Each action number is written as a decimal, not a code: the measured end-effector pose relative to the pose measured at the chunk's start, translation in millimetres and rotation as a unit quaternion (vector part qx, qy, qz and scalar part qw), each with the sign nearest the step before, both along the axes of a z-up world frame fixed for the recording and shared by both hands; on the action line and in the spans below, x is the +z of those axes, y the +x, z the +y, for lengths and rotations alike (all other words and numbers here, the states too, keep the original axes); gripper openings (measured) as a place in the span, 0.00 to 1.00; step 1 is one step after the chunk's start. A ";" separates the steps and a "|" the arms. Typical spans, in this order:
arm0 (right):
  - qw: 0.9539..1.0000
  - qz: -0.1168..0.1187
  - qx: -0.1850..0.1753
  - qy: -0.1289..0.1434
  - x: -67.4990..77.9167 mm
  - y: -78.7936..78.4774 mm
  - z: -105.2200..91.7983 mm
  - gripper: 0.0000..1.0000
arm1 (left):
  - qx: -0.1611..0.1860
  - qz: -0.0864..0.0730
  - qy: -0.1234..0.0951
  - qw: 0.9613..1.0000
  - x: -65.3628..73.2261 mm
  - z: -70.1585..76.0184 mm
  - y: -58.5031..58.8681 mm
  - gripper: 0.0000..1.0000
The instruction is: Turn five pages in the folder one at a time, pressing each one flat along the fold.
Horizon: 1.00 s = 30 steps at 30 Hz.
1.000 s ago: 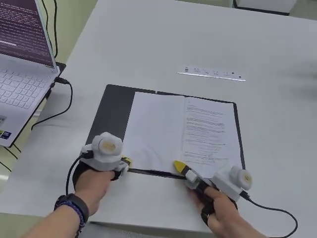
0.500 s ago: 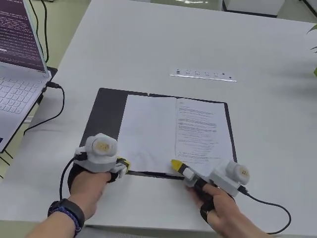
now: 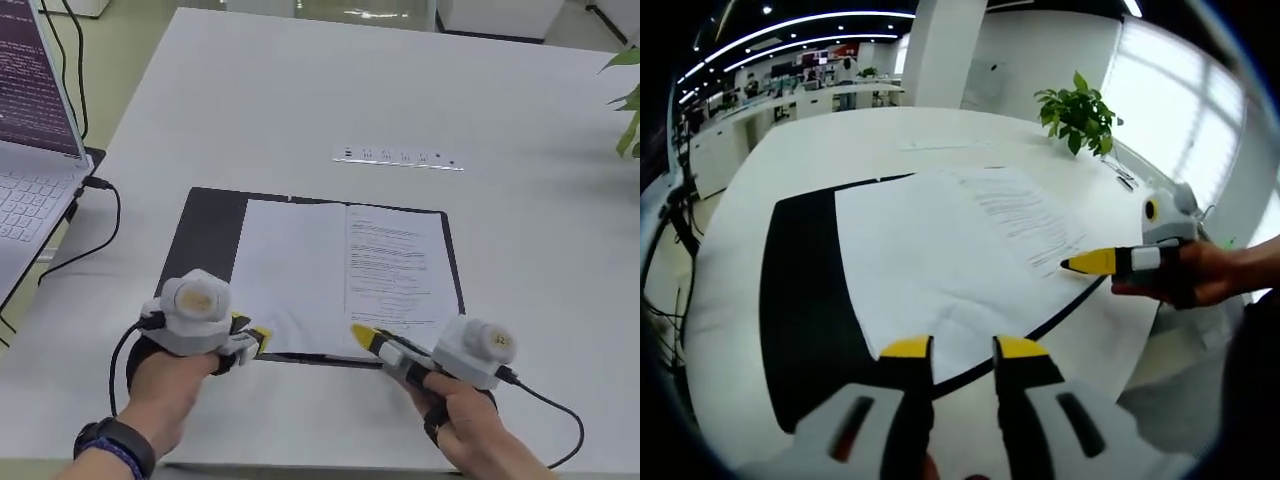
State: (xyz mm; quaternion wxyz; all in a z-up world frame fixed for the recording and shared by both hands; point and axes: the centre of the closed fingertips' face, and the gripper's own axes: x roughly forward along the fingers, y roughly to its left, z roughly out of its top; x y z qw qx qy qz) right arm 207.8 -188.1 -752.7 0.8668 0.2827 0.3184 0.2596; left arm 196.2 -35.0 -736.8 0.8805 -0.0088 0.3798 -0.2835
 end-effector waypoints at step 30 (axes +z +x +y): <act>0.988 -0.106 0.006 -0.109 69.5 -13.3 -75.4 0.55 | -0.019 -0.071 0.032 0.997 76.9 24.6 -1.3 0.46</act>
